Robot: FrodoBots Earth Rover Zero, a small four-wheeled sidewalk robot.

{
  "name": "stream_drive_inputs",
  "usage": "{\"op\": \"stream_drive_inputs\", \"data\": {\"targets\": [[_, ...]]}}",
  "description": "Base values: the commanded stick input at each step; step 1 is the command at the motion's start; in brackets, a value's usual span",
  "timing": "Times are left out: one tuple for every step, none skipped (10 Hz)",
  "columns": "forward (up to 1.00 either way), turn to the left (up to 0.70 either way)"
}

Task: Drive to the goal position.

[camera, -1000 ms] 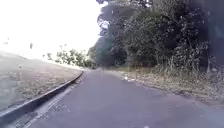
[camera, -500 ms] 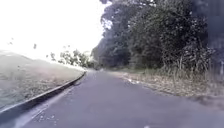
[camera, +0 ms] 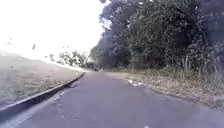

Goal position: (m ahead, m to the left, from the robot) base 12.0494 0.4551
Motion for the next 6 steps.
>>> {"op": "stream_drive_inputs", "data": {"targets": [[1.0, 0.19], [1.0, 0.03], [1.0, 0.0], [1.0, 0.0], [1.0, 0.0], [1.0, 0.0]]}}
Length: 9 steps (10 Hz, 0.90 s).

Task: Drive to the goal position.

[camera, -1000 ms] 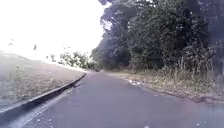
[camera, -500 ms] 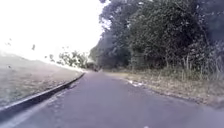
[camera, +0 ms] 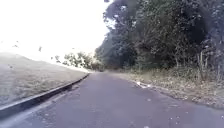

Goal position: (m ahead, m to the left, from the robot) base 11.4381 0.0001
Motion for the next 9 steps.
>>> {"op": "stream_drive_inputs", "data": {"targets": [[1.0, 0.05], [1.0, 0.3], [1.0, 0.26], [1.0, 0.04], [1.0, 0.0], [1.0, 0.0], [1.0, 0.0], [1.0, 0.0], [1.0, 0.0]]}}
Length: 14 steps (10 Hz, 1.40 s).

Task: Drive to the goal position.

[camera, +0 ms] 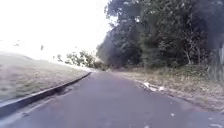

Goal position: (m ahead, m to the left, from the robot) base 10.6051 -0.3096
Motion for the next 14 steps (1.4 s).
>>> {"op": "stream_drive_inputs", "data": {"targets": [[1.0, 0.0], [1.0, 0.0], [1.0, 0.4], [1.0, 0.4], [1.0, 0.32], [1.0, 0.2], [1.0, 0.06], [0.94, 0.0], [0.81, 0.0], [0.72, 0.0], [0.73, 0.03], [0.73, 0.25], [0.73, 0.36], [0.73, 0.36]]}}
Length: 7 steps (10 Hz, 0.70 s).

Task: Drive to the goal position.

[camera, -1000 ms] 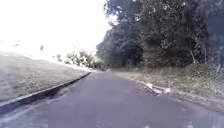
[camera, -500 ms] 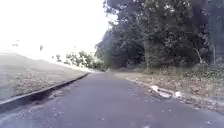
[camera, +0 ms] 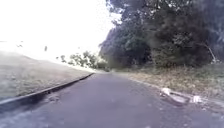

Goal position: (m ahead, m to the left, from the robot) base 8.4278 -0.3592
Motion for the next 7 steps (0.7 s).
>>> {"op": "stream_drive_inputs", "data": {"targets": [[0.72, 0.16], [0.72, 0.0], [0.73, 0.0], [0.73, 0.0], [0.72, 0.0], [0.72, 0.0], [0.72, 0.0]]}}
